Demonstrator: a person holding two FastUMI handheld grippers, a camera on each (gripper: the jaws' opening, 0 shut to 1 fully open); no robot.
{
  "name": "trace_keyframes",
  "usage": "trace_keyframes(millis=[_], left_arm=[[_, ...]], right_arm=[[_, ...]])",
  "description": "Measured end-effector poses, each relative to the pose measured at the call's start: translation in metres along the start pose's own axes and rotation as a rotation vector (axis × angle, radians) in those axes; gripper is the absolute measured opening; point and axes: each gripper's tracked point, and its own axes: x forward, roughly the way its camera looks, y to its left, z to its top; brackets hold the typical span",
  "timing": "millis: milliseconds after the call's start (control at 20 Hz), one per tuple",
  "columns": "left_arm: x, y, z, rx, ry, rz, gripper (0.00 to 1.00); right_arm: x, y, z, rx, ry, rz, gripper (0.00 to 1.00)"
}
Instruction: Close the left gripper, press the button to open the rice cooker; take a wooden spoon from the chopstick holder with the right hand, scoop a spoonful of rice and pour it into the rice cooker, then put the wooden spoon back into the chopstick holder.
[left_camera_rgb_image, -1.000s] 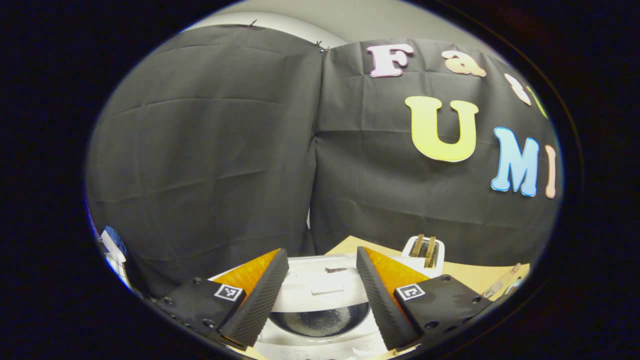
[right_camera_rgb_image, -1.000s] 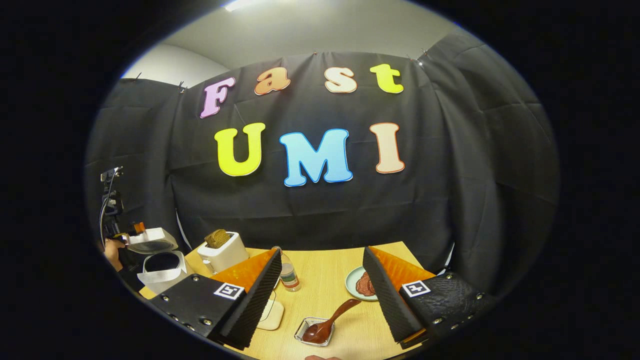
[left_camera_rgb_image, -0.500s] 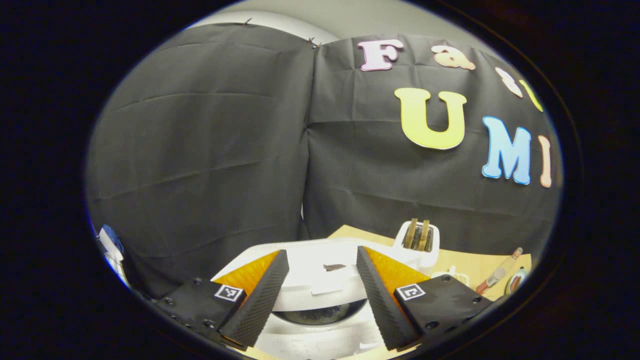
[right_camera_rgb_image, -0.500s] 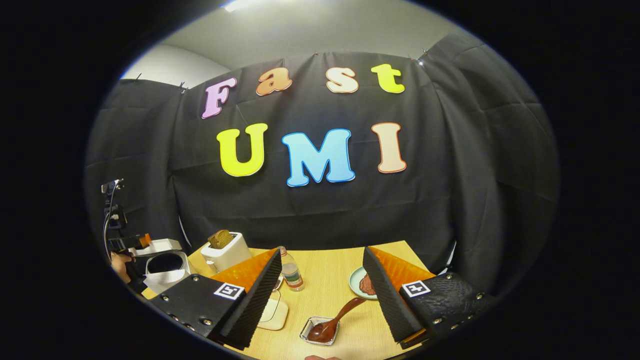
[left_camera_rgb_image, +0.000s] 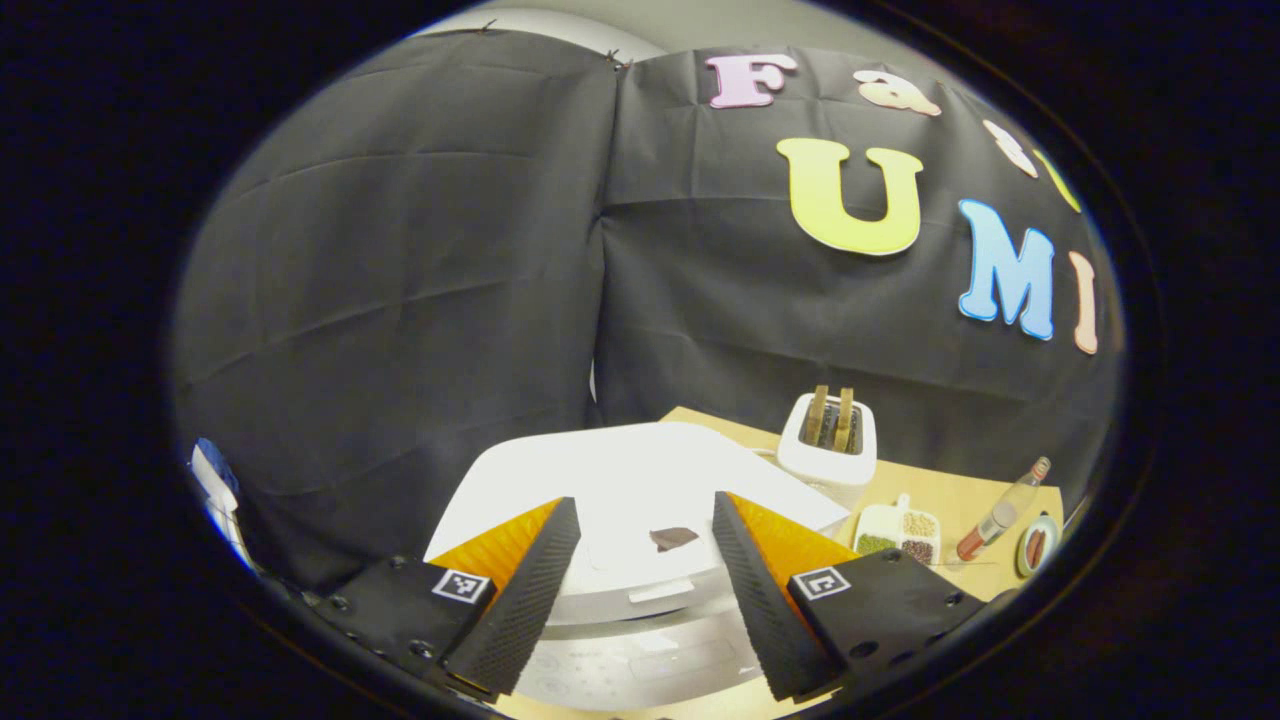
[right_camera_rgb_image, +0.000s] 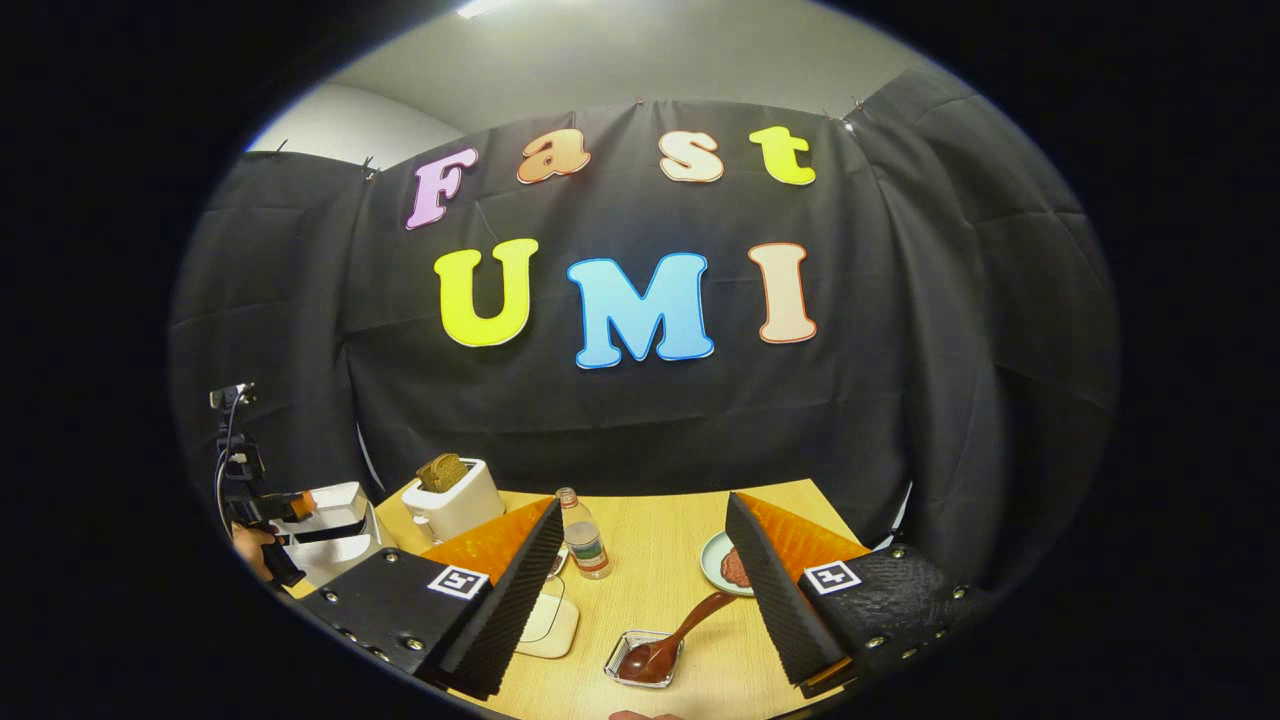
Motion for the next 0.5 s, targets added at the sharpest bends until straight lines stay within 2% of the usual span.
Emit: trace_keyframes(millis=[350, 500], left_arm=[[-0.002, -0.001, -0.018, 0.028, 0.019, -0.021, 0.96], [0.004, -0.002, -0.038, 0.044, 0.081, -0.024, 0.95]], right_arm=[[-0.002, 0.009, -0.001, -0.011, -0.001, 0.017, 0.99], [-0.001, 0.009, -0.006, 0.0, 0.01, 0.015, 0.99]])
